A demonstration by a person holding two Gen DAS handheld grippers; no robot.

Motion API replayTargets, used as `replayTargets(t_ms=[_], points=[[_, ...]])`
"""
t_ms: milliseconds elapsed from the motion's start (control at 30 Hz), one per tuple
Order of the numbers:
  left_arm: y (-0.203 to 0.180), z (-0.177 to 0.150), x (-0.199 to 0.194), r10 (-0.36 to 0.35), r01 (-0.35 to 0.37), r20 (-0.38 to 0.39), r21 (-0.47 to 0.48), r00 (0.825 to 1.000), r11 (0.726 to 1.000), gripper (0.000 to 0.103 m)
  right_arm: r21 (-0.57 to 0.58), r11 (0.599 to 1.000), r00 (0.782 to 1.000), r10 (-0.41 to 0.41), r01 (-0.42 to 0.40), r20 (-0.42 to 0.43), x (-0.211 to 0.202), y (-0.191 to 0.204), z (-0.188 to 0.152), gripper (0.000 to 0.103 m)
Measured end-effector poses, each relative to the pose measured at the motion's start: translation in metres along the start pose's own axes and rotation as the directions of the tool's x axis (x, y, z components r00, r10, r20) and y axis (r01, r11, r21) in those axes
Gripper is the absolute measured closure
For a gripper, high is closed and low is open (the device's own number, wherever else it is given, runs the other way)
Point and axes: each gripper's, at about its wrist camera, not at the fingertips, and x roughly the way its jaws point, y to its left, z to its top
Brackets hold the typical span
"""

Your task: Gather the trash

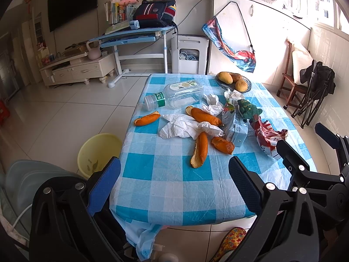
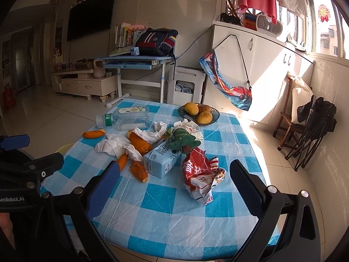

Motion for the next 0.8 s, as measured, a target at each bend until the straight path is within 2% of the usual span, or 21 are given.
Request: replayTargets(t_ms=[800], points=[[0.0016, 0.0021, 0.0024, 0.042, -0.043, 0.02, 0.02, 0.999, 0.999, 0.007, -0.033, 0.999, 1.0, 0.004, -0.004, 0.004, 0.0039, 0.0064, -0.006, 0.006]])
